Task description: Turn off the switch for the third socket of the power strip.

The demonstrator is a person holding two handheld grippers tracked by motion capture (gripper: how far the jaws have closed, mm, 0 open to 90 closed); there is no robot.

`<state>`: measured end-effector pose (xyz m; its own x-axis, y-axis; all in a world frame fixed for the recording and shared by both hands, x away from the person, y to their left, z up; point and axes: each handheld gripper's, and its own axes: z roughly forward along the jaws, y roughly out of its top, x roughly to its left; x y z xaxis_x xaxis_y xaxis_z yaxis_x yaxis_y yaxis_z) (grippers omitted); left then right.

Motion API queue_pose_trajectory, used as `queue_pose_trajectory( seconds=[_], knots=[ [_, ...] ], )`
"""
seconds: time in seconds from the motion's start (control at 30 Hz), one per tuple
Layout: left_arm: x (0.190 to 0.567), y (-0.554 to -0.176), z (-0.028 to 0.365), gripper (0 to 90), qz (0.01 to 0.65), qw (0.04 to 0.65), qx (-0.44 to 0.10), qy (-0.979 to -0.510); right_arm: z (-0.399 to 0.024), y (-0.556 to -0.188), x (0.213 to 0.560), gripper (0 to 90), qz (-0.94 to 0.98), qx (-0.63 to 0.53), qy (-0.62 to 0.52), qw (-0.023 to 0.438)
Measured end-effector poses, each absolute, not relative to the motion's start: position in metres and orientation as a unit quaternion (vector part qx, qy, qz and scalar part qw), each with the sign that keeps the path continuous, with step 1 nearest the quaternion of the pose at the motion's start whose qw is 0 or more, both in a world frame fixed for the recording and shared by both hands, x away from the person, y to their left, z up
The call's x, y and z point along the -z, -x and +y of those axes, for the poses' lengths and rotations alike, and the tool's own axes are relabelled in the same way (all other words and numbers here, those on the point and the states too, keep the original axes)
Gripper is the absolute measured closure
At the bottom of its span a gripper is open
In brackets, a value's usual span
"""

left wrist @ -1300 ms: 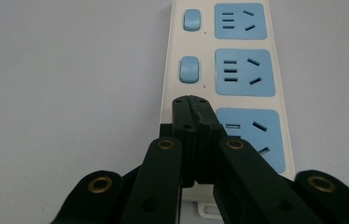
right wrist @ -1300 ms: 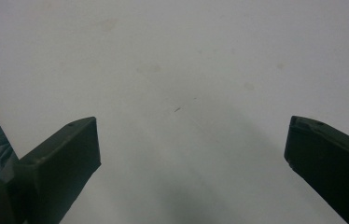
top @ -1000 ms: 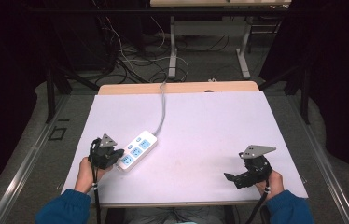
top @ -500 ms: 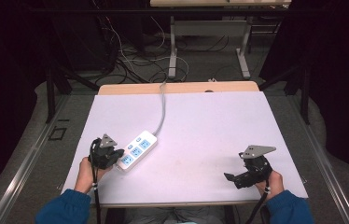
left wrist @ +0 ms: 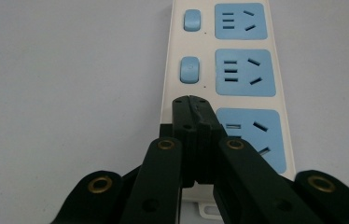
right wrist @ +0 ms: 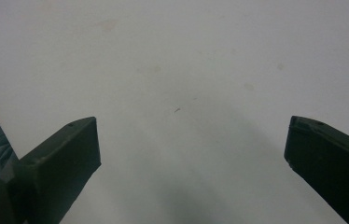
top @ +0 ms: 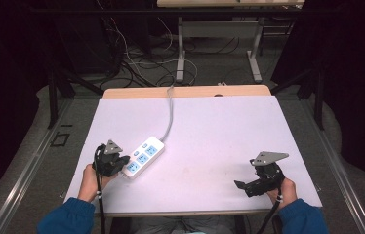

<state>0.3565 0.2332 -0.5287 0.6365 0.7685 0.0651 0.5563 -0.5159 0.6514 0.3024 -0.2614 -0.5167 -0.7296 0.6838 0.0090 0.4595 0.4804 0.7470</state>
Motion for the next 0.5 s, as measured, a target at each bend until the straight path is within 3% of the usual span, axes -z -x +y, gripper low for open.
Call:
queue_pose_trajectory(
  seconds=[0.5],
  knots=[
    [0.5257,-0.3545,0.2326,90.0,0.387,0.303,-0.187,-0.851,-0.2618,-0.3023,0.5160,2.9,0.849,-0.380,-0.337,0.144]
  ],
)
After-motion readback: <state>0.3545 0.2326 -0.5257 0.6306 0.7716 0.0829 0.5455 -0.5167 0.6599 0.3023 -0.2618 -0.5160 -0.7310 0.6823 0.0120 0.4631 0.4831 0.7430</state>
